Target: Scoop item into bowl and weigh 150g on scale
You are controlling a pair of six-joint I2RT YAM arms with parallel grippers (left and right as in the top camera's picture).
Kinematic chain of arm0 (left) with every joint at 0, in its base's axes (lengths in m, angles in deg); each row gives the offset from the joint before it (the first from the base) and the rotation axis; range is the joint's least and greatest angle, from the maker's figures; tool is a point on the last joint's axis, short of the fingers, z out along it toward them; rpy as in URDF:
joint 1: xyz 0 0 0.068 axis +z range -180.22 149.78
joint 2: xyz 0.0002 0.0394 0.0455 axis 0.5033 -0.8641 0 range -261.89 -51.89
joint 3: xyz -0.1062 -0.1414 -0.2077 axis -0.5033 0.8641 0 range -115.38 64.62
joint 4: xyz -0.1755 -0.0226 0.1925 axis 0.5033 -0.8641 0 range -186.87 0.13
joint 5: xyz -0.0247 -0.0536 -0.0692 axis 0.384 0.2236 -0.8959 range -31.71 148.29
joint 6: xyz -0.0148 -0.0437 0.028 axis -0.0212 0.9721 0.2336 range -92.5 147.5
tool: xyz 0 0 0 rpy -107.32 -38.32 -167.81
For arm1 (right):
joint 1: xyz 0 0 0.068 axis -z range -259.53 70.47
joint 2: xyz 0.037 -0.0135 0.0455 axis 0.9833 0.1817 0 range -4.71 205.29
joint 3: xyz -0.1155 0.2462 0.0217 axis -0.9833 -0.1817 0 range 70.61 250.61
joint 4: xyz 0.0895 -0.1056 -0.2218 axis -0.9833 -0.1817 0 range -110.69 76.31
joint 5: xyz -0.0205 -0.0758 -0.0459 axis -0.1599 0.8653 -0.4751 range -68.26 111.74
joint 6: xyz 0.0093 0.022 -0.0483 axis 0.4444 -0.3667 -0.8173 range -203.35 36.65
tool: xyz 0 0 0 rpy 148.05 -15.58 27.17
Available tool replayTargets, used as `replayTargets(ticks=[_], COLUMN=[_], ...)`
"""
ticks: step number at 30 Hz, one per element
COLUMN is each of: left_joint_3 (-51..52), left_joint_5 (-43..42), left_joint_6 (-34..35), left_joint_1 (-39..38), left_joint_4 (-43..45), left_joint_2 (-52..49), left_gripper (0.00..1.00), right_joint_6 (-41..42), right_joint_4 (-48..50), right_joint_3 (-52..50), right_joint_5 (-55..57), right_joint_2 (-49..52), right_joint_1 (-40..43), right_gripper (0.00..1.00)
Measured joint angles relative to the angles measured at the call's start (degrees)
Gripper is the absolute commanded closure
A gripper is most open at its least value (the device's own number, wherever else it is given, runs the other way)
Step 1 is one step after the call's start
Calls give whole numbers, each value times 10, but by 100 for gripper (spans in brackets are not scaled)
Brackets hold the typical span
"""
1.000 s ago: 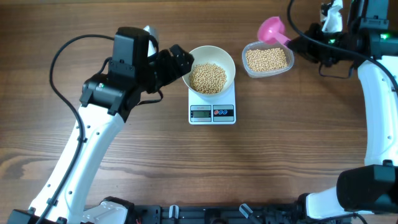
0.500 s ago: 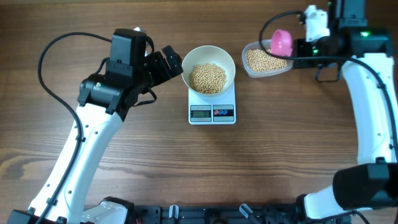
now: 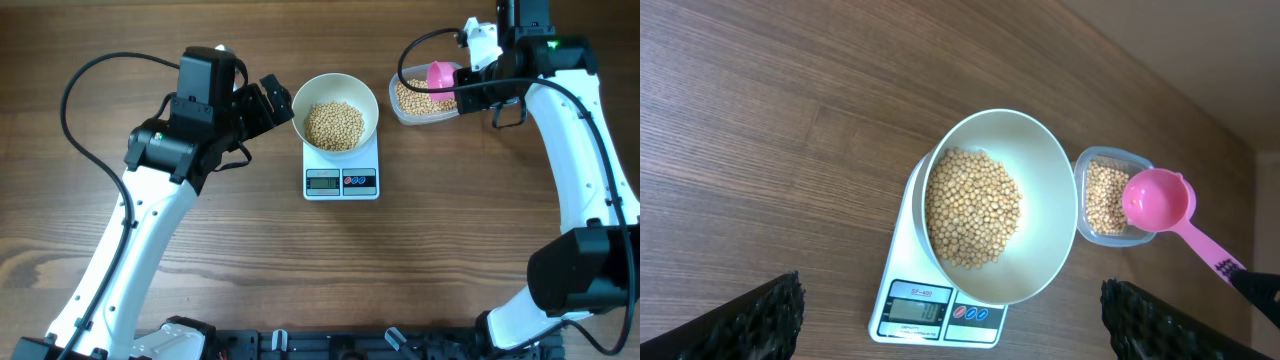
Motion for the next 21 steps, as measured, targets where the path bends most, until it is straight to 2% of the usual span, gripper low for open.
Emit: replayTargets(ticks=[21], left_joint_3=[0], left_joint_5=[0], left_joint_6=[0], left_joint_1=[0], left_joint_4=[0], left_joint_2=[0], left_gripper=[0], right_joint_6=[1], right_joint_4=[24], right_joint_3=[-1], right_joint_5=[39], right_joint_2=[78], right_joint_1=[-2], right_gripper=[96])
